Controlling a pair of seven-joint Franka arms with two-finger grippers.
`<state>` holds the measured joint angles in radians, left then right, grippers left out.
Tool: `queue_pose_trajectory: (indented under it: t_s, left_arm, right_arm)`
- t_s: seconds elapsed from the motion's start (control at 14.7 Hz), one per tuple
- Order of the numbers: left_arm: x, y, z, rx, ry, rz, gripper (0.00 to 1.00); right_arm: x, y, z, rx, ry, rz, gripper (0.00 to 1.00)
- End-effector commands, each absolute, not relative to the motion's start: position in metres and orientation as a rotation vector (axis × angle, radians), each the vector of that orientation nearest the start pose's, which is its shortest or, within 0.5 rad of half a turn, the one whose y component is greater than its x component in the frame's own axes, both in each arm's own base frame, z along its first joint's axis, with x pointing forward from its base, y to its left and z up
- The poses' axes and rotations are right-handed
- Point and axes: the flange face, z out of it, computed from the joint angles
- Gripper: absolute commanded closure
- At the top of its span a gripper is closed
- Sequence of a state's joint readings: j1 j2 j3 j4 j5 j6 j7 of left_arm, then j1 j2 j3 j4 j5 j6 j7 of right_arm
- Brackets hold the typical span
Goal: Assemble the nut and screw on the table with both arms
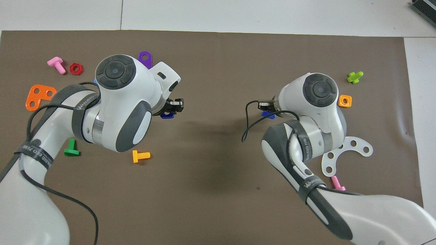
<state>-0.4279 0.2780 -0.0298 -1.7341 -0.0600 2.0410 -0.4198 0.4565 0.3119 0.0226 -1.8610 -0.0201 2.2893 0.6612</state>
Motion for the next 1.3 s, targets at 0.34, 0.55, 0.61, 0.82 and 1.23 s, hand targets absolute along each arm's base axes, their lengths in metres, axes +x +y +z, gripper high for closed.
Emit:
queue_pose_trajectory:
  t_s: [0.34, 0.55, 0.61, 0.82, 1.23]
  left_arm:
    - [0.568, -0.307, 0.421, -3.222, -0.035, 0.024, 1.0]
    - [0.56, -0.322, 0.421, -3.249, -0.04, 0.031, 1.0]
    - [0.56, -0.322, 0.421, -3.251, -0.055, 0.026, 1.0]
    - [0.562, -0.324, 0.419, -3.256, -0.082, 0.012, 1.0]
    - [0.551, -0.363, 0.405, -3.277, -0.184, -0.039, 1.0]
  right_arm:
    - [0.535, 0.362, 0.34, -3.06, 0.275, -0.147, 1.0]
    - [0.527, 0.375, 0.324, -3.086, 0.27, -0.166, 1.0]
    - [0.527, 0.374, 0.322, -3.091, 0.27, -0.167, 1.0]
    - [0.531, 0.37, 0.329, -3.079, 0.299, -0.173, 0.08]
    - [0.556, 0.296, 0.411, -3.057, 0.357, -0.246, 0.0]
